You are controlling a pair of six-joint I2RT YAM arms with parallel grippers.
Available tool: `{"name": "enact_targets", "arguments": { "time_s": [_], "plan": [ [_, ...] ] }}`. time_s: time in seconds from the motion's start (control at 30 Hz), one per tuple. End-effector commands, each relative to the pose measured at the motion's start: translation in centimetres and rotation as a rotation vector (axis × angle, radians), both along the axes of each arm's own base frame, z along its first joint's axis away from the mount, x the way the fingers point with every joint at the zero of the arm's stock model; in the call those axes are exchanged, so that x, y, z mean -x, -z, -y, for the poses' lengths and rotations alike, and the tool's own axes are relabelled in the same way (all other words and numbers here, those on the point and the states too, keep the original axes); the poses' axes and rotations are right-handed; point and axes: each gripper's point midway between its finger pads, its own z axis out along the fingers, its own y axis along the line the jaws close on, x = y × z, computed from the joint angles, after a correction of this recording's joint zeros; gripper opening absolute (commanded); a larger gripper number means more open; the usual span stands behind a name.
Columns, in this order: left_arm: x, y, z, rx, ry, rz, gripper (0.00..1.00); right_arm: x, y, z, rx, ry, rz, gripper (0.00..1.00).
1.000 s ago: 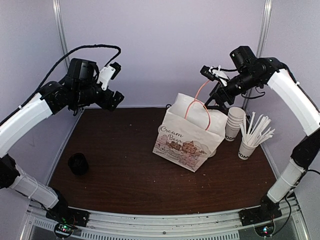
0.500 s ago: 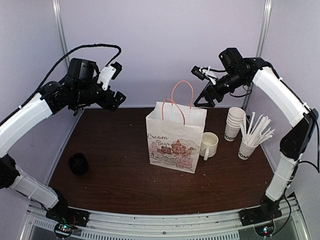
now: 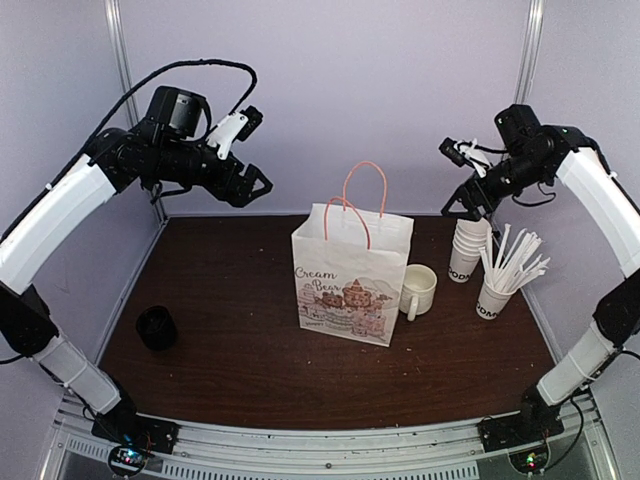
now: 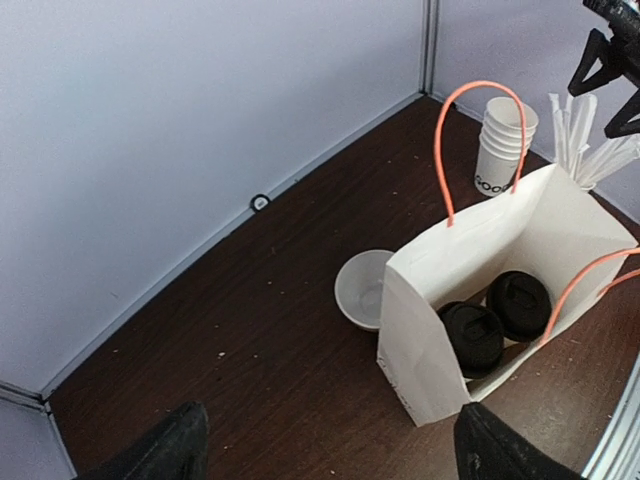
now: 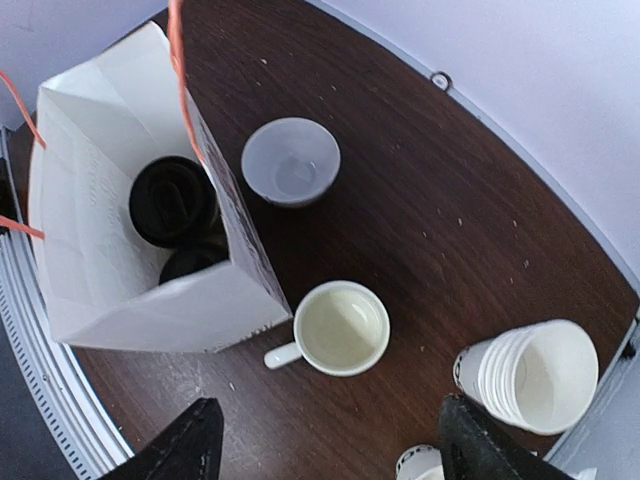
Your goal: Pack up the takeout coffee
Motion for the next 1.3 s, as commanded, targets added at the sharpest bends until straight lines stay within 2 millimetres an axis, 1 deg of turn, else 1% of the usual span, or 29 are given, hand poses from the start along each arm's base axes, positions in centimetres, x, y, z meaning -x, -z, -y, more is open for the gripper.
{"name": "enact_targets", "arguments": {
  "time_s": [0.0,0.1,0.2,0.27,0.4,0.53,0.67,0.73,0.83,0.9,0.97,1.03,1.13,1.2,1.27],
  "plan": [
    [1.0,0.7,1.4,0.053,0.064,-0.104,0.86,1.4,2.8,4.8,0.141,0.125,-0.022,0.71],
    [0.1,0.8,0.9,0.036,0.027,-0.068,0.86,2.7,4.7,7.6,0.260,0.199,-0.019,0.67],
    [-0.3,1.0,0.9,0.038,0.014,-0.053,0.87,3.5,6.0,9.3,0.329,0.242,-0.026,0.62],
    [-0.4,1.2,1.1,0.043,0.016,-0.058,0.87,3.6,6.7,10.0,0.366,0.256,-0.029,0.58],
    [-0.3,1.8,1.4,0.047,0.023,-0.077,0.87,2.9,7.9,10.4,0.400,0.269,-0.054,0.51],
    [0.0,1.7,0.9,0.048,0.013,-0.071,0.87,1.6,8.6,10.4,0.404,0.290,-0.070,0.43],
    [0.3,1.8,0.6,0.052,0.008,-0.069,0.87,0.5,9.4,10.1,0.395,0.290,-0.085,0.39],
    [0.3,2.0,0.6,0.048,0.007,-0.074,0.87,0.0,9.9,10.0,0.396,0.293,-0.093,0.33],
    [0.4,1.9,0.4,0.051,0.004,-0.071,0.87,-0.4,9.9,9.8,0.384,0.288,-0.099,0.15],
    [0.4,2.0,0.4,0.049,0.002,-0.070,0.87,-0.3,9.5,9.5,0.366,0.282,-0.096,0.00],
    [0.4,2.0,0.3,0.046,-0.002,-0.068,0.87,0.1,8.4,9.2,0.345,0.276,-0.085,0.00],
    [0.3,2.1,0.2,0.041,-0.004,-0.069,0.87,0.5,6.8,9.0,0.323,0.272,-0.069,0.00],
    [0.2,2.0,0.2,0.029,-0.007,-0.064,0.87,1.5,3.5,8.6,0.285,0.258,-0.026,0.00],
    [0.1,1.9,0.0,0.014,-0.011,-0.060,0.87,2.1,1.0,8.3,0.253,0.245,0.019,0.00],
    [-0.1,1.7,-0.1,0.004,-0.016,-0.053,0.87,2.8,-0.7,7.9,0.225,0.224,0.055,0.00]
  ]
}}
